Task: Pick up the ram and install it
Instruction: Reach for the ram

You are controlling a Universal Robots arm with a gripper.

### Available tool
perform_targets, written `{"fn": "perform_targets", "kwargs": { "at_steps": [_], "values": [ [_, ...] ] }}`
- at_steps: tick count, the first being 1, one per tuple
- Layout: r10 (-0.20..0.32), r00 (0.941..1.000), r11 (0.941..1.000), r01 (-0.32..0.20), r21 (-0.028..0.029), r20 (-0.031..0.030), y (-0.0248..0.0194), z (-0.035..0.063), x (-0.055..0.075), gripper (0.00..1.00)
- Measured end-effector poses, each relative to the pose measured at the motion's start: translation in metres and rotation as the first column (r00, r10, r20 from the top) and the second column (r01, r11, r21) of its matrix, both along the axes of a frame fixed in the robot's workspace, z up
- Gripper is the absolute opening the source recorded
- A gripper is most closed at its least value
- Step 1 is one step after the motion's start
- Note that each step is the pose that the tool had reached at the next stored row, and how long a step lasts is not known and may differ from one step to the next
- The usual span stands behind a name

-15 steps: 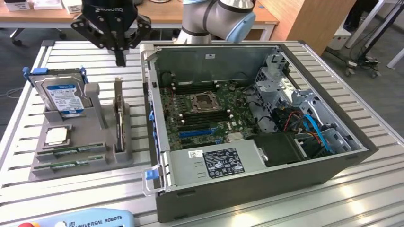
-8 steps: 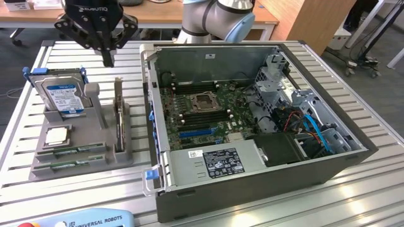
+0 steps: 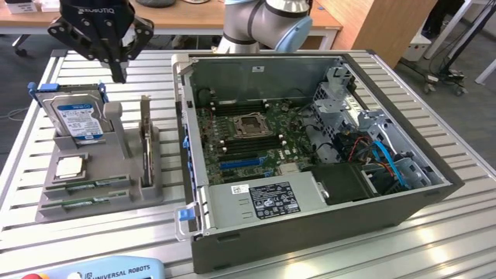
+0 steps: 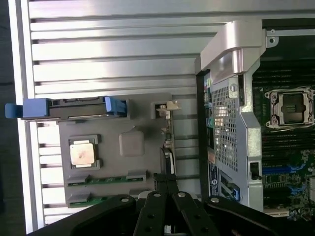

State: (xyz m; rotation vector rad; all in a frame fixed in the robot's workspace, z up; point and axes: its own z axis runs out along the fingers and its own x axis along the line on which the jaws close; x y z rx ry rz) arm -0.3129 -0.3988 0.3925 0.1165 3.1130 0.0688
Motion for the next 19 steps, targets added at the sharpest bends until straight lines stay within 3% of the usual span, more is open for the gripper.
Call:
{"fn": "perform_targets", "kwargs": {
  "at_steps": [19],
  "values": [
    [0.000, 1.0000, 1.0000, 0.000, 0.0001, 0.0002, 0.0000, -0.0001, -0.046, 0.10]
  ]
}}
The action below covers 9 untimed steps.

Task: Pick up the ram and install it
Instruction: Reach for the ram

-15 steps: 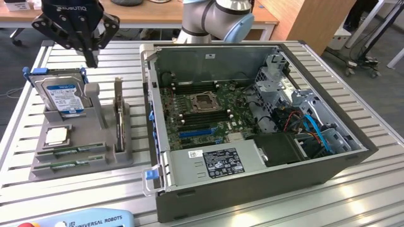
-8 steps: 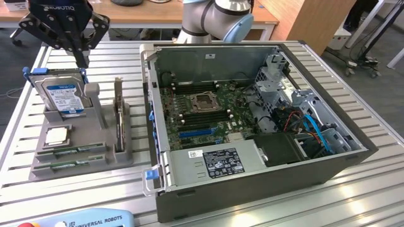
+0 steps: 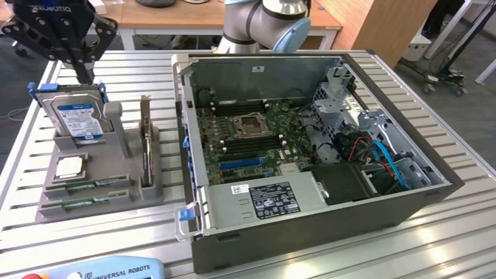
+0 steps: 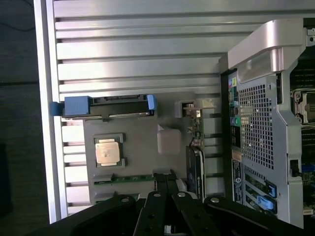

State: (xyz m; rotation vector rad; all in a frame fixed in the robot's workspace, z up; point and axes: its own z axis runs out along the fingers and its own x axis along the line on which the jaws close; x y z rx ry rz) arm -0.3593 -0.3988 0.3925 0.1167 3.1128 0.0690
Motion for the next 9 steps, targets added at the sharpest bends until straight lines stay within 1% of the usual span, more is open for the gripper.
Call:
{"fn": "perform_targets", "kwargs": {
  "at_steps": [5, 9],
  "values": [
    [0.000, 1.0000, 1.0000, 0.000, 0.0000, 0.0002, 0.0000, 0.0000, -0.012, 0.10],
    [0.000, 1.0000, 1.0000, 0.000, 0.0000, 0.0001, 0.0000, 0.0000, -0.013, 0.10]
  ]
}}
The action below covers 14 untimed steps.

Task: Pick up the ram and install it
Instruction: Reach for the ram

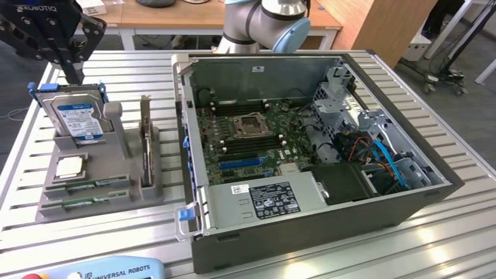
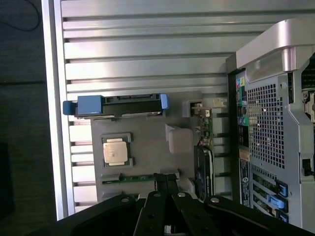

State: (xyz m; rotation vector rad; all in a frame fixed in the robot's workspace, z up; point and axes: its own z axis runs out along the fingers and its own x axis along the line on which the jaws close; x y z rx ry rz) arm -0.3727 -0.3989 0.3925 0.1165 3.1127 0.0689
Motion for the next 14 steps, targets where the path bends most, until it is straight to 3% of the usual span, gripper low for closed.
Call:
{"fn": "perform_targets", "kwargs": {
  "at_steps": [5, 14],
  "values": [
    [0.000, 1.0000, 1.0000, 0.000, 0.0000, -0.0001, -0.0020, 0.0000, 0.000, 0.10],
    [0.000, 1.0000, 1.0000, 0.000, 0.0000, 0.0000, -0.0179, 0.0000, 0.000, 0.10]
  ]
}}
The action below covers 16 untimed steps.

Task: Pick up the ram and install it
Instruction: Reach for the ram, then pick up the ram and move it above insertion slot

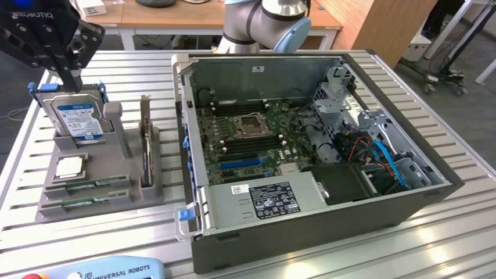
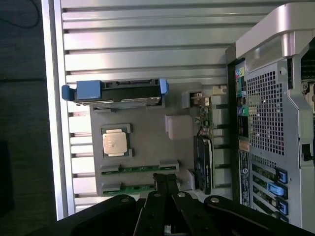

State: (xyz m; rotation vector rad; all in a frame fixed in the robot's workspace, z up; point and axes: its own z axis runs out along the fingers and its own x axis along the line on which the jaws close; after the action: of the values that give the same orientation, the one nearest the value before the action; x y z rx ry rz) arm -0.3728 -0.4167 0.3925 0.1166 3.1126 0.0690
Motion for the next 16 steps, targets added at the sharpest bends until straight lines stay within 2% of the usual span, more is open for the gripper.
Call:
{"fn": "perform_targets", "kwargs": {
  "at_steps": [9, 11, 16],
  "values": [
    [0.000, 1.0000, 1.0000, 0.000, 0.0000, 0.0000, -0.0169, 0.0000, 0.000, 0.10],
    [0.000, 1.0000, 1.0000, 0.000, 0.0000, 0.0000, -0.0183, 0.0000, 0.000, 0.10],
    [0.000, 1.0000, 1.0000, 0.000, 0.0000, 0.0000, -0.0184, 0.0000, 0.000, 0.10]
  ]
}}
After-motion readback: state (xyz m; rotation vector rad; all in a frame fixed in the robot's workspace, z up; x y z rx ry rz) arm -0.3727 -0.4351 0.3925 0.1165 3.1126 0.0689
